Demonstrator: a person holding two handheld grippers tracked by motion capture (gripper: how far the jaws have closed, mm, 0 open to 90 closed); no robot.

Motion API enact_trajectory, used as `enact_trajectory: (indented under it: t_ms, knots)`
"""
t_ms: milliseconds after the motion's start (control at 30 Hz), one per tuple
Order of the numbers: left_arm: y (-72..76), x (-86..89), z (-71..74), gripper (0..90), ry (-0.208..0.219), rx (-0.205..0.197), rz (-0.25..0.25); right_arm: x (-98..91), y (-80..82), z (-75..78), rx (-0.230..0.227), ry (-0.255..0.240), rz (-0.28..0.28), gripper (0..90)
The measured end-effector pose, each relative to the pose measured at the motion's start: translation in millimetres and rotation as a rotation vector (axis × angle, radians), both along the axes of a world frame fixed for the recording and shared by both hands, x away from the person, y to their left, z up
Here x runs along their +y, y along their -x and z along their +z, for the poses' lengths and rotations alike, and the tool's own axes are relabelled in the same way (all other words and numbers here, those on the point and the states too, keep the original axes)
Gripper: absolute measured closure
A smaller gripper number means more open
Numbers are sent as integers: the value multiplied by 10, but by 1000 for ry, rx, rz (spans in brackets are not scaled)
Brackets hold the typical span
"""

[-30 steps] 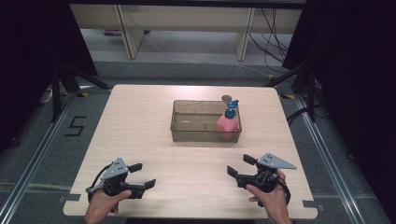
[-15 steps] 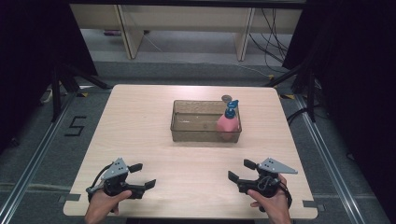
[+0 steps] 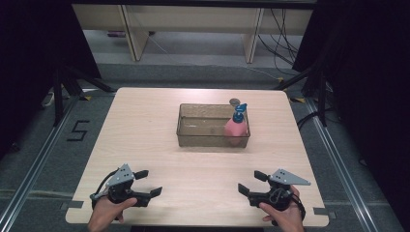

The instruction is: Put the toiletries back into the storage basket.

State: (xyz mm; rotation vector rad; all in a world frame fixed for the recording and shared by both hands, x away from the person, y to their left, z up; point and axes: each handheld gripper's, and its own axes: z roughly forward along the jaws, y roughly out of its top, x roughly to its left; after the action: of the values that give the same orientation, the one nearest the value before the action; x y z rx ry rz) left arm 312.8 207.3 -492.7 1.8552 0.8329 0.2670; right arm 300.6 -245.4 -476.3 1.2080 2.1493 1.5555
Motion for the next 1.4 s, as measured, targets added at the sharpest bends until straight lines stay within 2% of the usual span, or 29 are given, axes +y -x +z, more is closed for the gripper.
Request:
enact_trajectory:
  t_ms: [100, 167, 233, 267, 300, 333, 367, 400, 467, 533, 567, 600, 633, 700, 733, 800, 1000, 1033, 1067, 1100, 1167, 1233, 1300, 1333, 1367, 1400]
  knots:
    - [0, -1, -1, 150, 0, -1, 0, -14, 37, -2, -6, 21, -11, 155]
    - [2, -1, 0, 150, 2, 2, 6, -15, 56, -13, -7, 9, -4, 155]
    - [2, 0, 0, 150, 2, 2, 6, -13, 81, -16, 12, 1, -8, 155]
    - [1, -1, -1, 150, 1, 1, 4, -34, 90, -5, 3, 24, -7, 155]
    - [-1, -2, -2, 150, -1, 0, 1, -16, 111, -13, 28, 9, -19, 155]
    - [0, -2, -2, 150, -2, -1, 1, -33, 95, -30, -19, 25, -3, 155]
    - [0, -2, -2, 150, -1, -2, 1, -32, 113, -27, 1, 27, -1, 155]
    - [0, -2, -2, 150, -1, -1, 2, -16, 133, -32, 20, 1, -3, 155]
    - [-1, -1, -2, 150, 0, -1, 4, -36, 143, -34, 7, 38, -2, 155]
    - [2, 0, 0, 151, -5, 3, 5, -32, 165, -39, 13, 25, -4, 155]
    - [3, -2, -2, 150, -3, 5, 8, -35, 190, -28, 41, 28, -6, 155]
    - [5, -3, -2, 150, -6, 6, 9, -40, 179, -44, 20, 29, -4, 155]
    - [5, -3, -1, 150, -9, 2, 8, -34, 198, -42, 34, 24, -20, 155]
    - [4, -3, -1, 150, -9, 3, 8, -54, 196, -54, 5, 23, -9, 155]
    - [6, -4, -1, 150, -7, 7, 12, -57, 216, -49, 18, 12, -11, 156]
    - [5, -3, -2, 150, -8, 6, 11, -88, 230, -48, 17, 51, -22, 156]
    - [3, -3, -2, 150, -11, 4, 7, -108, 269, -60, 22, 27, -26, 156]
    - [5, -4, -3, 151, -9, 7, 10, -107, 276, -61, 23, 9, -20, 155]
    - [4, -3, -3, 150, -9, 7, 10, -95, 292, -60, 47, -7, -28, 156]
    - [5, -4, -2, 150, -10, 7, 11, -120, 278, -63, 15, 18, -24, 156]
    - [2, -3, -3, 151, -12, 4, 5, -136, 281, -61, 7, 44, -28, 156]
    - [2, -4, -3, 150, -12, 6, 7, -123, 283, -67, 9, 24, -17, 156]
    - [3, -5, -5, 150, -12, 7, 7, -128, 290, -59, 11, 39, -14, 156]
    - [0, -6, -7, 150, -8, 6, 2, -121, 298, -57, 29, 34, -11, 156]
    - [4, -7, -5, 150, -12, 7, 8, -112, 292, -68, 21, 22, -8, 156]
    - [4, -10, -6, 150, -8, 8, 9, -119, 297, -59, 25, 35, -9, 156]
